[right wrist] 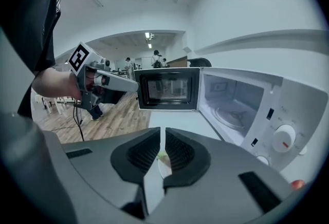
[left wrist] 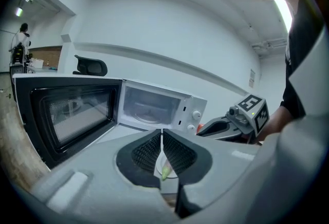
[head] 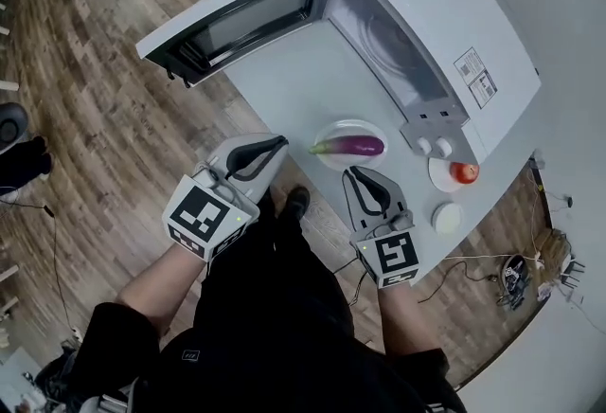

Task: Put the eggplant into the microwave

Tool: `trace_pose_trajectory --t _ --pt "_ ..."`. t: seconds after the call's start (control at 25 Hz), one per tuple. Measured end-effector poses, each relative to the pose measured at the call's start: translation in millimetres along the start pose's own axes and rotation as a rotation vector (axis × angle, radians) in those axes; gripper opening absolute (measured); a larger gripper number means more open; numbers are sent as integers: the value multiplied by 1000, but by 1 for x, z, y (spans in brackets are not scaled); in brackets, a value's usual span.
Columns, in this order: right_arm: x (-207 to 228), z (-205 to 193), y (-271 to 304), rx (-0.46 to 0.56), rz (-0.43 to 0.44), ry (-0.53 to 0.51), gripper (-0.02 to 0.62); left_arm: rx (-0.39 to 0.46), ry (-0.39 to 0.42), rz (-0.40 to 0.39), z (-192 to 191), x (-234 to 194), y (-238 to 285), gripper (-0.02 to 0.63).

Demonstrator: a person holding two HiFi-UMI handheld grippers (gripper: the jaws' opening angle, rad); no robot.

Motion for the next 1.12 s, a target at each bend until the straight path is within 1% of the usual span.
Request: trace_pose_trajectory --t 0.12,0.32,0.44,0.52,0.68,0.8,0.96,1.12 --pt "4 -17 11 -30 0 0 26 -17 -4 -26 -13 0 16 21" --pt "7 -44 24 -91 8 -29 43 -32 8 -54 -31 3 39 21" --pt "11 -57 31 -120 -12 -53 60 -41 6 -62 -41 4 47 21" --pt "14 -66 36 -142 -27 -76 83 -48 2 -63 -48 2 52 21" --pt "17 -84 45 -191 -39 -140 114 -68 7 -62 -59 1 58 21" --pt "18 -93 49 -223 -49 -195 124 -88 19 -66 -66 -1 65 21" --pt "18 -102 56 -245 -67 -289 137 -84 31 -50 -67 -4 70 21" --pt "16 -110 59 -261 -87 -387 143 -79 28 -23 -69 3 69 21"
Point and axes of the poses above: the fingertips, and each gripper's own axes: y forward along the fingers, x to its right, z out of its top, the point moved 8 cm from there along -y, backward along the fingers, and after that the axes turned 7 degrees about -x, right-handed, at the moved point
